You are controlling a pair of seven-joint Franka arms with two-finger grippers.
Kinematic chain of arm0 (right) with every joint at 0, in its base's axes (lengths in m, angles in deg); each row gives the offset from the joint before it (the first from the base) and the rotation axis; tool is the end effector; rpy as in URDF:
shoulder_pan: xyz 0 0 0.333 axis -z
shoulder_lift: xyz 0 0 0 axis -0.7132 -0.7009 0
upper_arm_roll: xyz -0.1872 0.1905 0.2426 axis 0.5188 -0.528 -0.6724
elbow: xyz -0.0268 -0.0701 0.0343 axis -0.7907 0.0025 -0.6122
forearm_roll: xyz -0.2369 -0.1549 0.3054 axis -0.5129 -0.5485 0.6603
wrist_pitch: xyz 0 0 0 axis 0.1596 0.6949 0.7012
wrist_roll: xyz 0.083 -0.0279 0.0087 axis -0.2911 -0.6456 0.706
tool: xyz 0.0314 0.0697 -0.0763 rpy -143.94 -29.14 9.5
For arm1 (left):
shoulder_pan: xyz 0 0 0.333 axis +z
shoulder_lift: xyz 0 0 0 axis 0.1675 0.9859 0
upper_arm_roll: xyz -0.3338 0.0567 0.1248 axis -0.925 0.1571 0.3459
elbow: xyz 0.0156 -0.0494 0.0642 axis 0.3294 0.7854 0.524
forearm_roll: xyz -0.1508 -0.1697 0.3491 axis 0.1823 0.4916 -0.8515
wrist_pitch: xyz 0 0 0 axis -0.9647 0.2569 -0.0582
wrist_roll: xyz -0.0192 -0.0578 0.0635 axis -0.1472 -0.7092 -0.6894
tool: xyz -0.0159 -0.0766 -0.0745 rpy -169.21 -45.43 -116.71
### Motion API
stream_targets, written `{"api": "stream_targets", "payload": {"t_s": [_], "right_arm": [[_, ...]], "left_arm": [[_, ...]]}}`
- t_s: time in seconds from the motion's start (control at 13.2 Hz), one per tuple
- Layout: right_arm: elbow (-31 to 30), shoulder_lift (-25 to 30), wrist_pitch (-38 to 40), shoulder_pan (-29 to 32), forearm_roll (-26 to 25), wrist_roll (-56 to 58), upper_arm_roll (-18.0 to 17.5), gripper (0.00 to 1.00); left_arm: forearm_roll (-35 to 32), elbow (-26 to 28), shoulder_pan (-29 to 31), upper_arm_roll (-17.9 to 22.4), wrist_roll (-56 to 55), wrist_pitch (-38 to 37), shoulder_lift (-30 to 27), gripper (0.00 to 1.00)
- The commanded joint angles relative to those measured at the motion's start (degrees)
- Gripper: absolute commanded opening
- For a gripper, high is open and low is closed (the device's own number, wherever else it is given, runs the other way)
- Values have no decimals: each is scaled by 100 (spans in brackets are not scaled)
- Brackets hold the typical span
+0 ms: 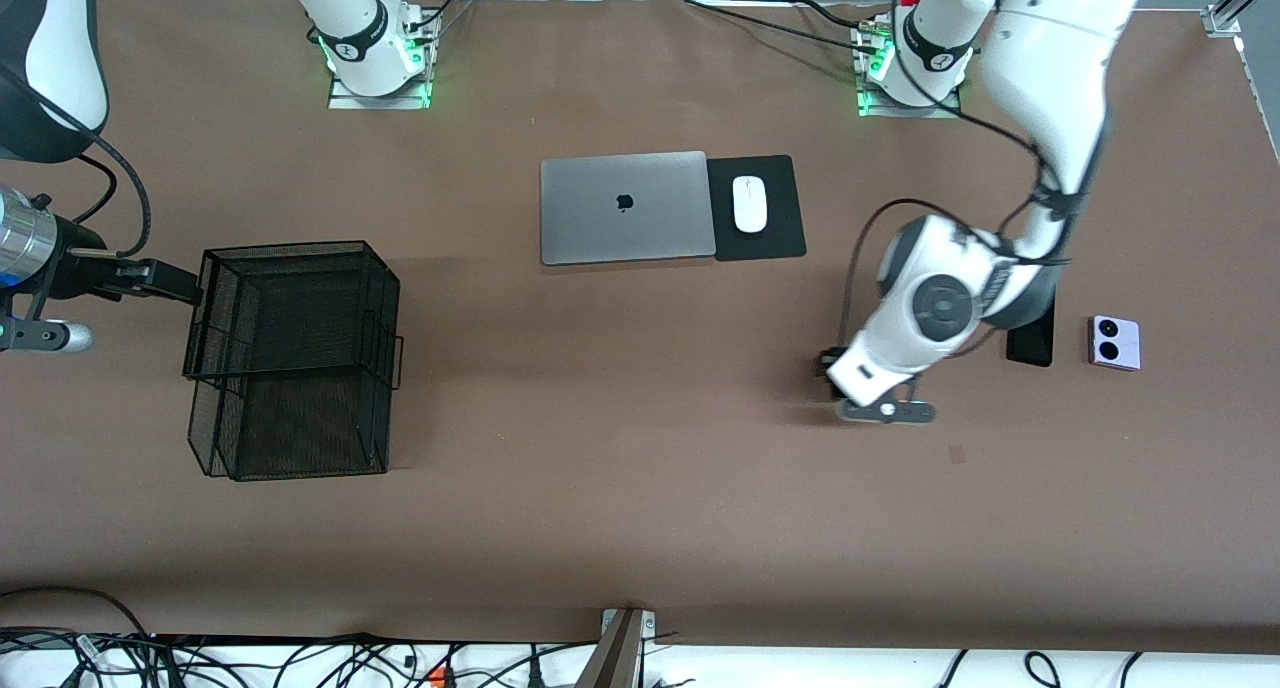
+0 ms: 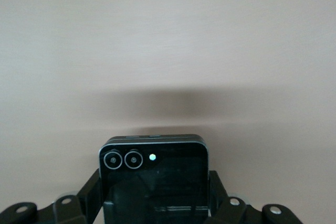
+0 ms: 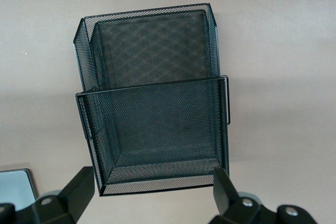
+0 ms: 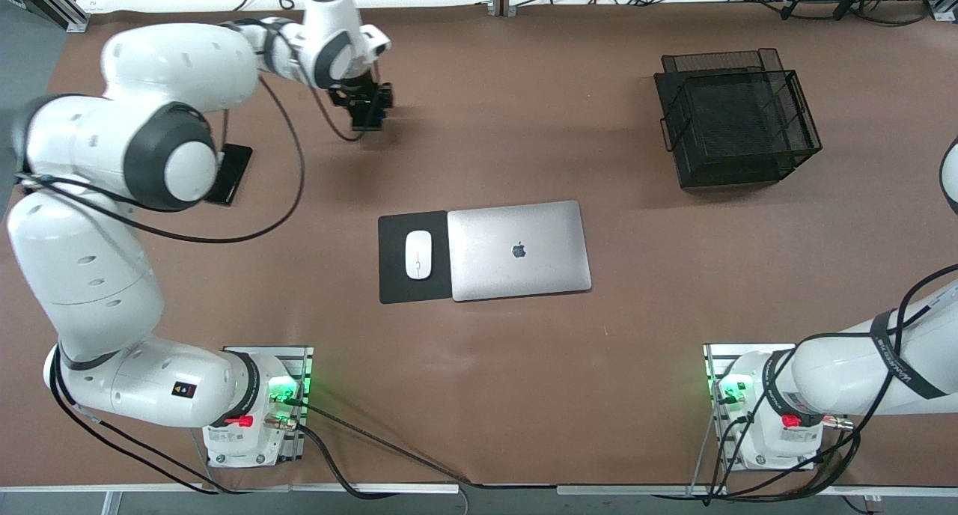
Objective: Place phones with both arms
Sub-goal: 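Carry the black flip phone with the left gripper toward the laptop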
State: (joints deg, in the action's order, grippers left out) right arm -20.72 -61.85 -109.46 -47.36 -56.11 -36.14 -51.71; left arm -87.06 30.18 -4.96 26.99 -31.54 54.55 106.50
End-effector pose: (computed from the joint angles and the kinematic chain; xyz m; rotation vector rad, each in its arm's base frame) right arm 0.6626 -0.0199 0.5591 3.1263 -0.0798 -0.1263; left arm 0.6710 -0.2520 0.2391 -3.1330 -0.0464 0.0401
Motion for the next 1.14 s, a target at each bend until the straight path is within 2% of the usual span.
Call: {"api": "stream_targets", "payload": {"t_s": [0.0,0.38,0.68,0.91,1.06], "right_arm": [[121,-49,92,19,96,110,5,100],[121,-49,92,19,96,110,5,100],[121,-49,83,19,96,110,5,100],[121,-49,92,19,96,110,5,100],[121,-49,92,19,96,110,5,100]], "left_arm": [[56,-842,-586,81,-1100,-147,526,8],[38,-1775,-1448,107,-2509,-147,1141,7],[38,-2539,-2054,143,-2554,-147,1590,7],[21,-2655,-2257,151,-2519,-68,1687,7],[21,-2978,-2363,151,-2510,-50,1906,7]]}}
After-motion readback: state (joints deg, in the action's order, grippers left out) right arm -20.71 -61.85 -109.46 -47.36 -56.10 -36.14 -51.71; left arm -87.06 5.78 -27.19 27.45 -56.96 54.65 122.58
